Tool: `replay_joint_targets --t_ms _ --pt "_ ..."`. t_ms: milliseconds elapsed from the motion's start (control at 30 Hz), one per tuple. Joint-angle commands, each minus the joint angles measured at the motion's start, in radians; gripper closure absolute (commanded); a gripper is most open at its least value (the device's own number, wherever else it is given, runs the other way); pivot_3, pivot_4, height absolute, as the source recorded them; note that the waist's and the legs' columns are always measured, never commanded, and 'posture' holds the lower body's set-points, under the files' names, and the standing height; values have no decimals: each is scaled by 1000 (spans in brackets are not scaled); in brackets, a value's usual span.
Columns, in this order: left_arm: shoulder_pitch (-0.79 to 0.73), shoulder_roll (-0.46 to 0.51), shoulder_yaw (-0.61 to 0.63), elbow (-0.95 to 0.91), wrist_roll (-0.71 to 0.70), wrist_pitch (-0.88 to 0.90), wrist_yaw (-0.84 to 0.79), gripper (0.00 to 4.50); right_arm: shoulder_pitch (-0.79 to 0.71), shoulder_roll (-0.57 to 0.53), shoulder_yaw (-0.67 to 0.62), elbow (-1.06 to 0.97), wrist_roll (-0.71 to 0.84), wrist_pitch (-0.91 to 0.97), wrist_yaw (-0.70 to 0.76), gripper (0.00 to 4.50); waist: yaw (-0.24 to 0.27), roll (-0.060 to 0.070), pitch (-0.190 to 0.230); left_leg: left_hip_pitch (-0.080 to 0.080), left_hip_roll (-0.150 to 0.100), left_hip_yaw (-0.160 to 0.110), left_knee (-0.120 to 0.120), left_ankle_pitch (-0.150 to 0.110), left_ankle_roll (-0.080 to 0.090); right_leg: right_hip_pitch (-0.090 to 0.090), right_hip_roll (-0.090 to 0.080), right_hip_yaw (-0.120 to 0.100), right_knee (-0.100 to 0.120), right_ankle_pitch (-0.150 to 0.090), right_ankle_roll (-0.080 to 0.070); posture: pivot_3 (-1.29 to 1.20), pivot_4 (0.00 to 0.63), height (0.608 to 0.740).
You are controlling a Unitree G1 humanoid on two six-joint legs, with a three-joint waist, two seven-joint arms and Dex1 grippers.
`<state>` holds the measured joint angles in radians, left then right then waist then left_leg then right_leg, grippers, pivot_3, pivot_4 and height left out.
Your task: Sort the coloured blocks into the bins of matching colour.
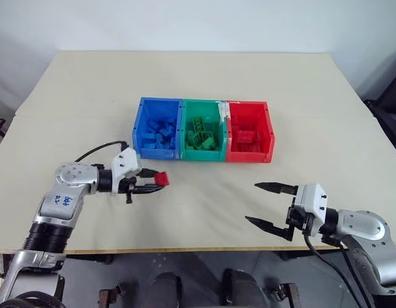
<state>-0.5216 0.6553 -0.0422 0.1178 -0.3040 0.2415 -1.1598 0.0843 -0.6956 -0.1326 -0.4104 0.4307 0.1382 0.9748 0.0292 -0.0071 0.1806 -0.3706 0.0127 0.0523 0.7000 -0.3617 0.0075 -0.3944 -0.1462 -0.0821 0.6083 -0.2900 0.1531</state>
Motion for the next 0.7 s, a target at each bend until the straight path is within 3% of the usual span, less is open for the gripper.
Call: replay_joint_targets --t_ms 33,267,333,500,700 --pt "-175 -102 -22 -18 -53 33 20 3030 50 61 -104 -98 41 23 -138 0 7 -1 0 -1 0 -1 1 0 0 0 0 -1 0 0 0 0 150 740" --pt "-490 -373 -105 379 77 -107 121 3030 149 211 -187 -207 4 11 -360 0 19 1 -1 1 -1 2 0 1 1 1 0 1 -2 1 2 0 150 740" --pt "-609 -467 -114 604 137 -193 210 3030 209 238 -201 -246 -23 -6 -398 0 17 0 -1 0 -1 3 0 1 1 0 1 1 -3 1 2 0 150 740" --pt "-771 -568 -89 934 201 -345 307 3030 301 281 -200 -324 -64 -29 -451 0 17 0 -1 -1 -1 4 -1 0 3 0 1 2 -7 2 4 0 150 740" --pt "-807 -604 -55 1035 206 -414 257 1058 347 300 -182 -360 -84 -38 -473 0 0 0 0 -1 -1 6 -3 0 4 0 1 2 -9 2 4 0 150 740"
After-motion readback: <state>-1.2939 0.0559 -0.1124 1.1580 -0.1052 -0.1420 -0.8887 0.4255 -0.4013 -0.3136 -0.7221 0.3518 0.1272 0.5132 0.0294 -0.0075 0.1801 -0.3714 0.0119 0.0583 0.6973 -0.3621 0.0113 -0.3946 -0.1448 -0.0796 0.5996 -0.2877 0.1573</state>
